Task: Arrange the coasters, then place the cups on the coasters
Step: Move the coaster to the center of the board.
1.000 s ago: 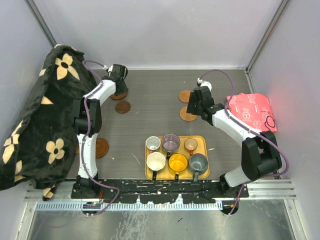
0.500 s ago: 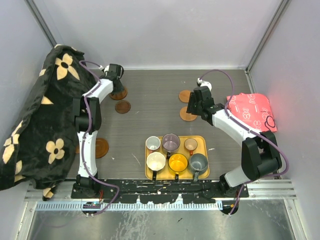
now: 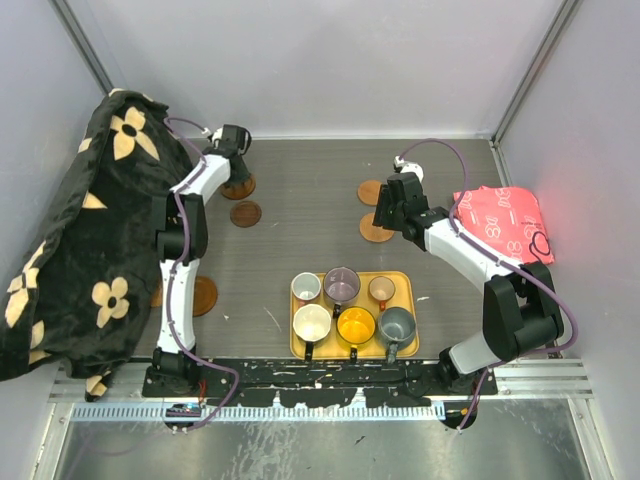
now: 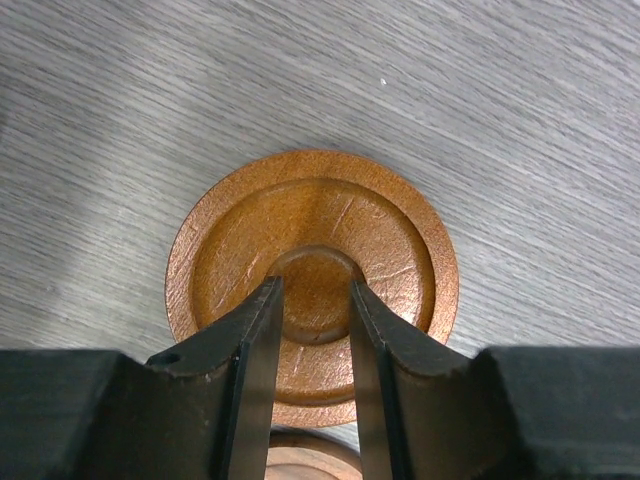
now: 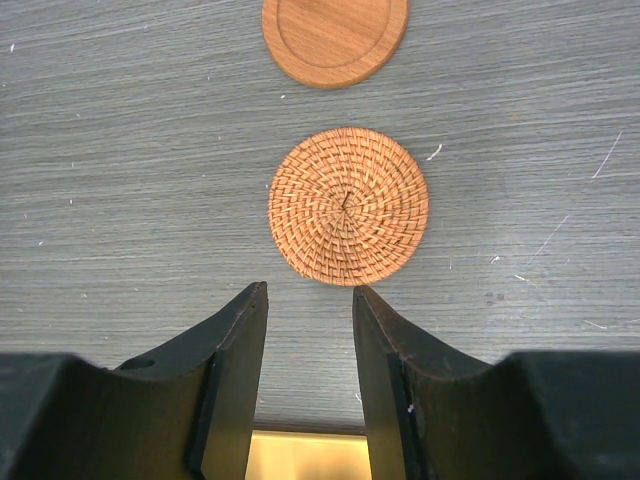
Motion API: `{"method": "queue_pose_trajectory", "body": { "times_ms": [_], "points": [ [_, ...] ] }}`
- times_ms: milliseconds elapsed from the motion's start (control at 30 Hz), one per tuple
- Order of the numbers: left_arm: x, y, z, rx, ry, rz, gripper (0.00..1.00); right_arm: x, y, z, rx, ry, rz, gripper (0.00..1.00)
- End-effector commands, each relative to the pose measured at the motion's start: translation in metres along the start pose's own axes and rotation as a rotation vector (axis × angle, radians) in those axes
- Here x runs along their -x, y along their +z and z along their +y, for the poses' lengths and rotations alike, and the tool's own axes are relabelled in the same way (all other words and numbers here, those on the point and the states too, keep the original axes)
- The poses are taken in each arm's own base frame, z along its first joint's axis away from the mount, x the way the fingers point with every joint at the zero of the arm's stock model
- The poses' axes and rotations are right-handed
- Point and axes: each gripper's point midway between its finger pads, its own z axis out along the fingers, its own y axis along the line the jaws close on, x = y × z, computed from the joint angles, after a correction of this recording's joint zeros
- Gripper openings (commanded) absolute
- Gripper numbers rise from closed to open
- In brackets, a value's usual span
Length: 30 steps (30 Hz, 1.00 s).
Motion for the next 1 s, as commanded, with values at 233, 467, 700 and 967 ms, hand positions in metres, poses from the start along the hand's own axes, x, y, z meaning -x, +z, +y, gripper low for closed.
{"method": "queue_pose_trajectory", "body": {
  "times_ms": [233,467,700,967],
  "points": [
    [-0.069,-0.039,-0.058,-0.054,0.130,0.094,0.36,0.018,-0.008,0.008,0.038,0.026,-0.070,0.46],
    [-0.104,-0.062,-0.102,-0.136,0.193,0.124,0.36,0.024,-0.015,-0.003,-0.020,0.041,-0.106,0.46],
    [-0.130,-0.082,-0.138,-0.209,0.229,0.142,0.37,0.027,-0.020,-0.010,-0.042,0.060,-0.131,0.46],
    [-0.140,-0.096,-0.178,-0.289,0.229,0.146,0.37,0.027,-0.019,-0.013,-0.052,0.067,-0.134,0.46]
  ]
}}
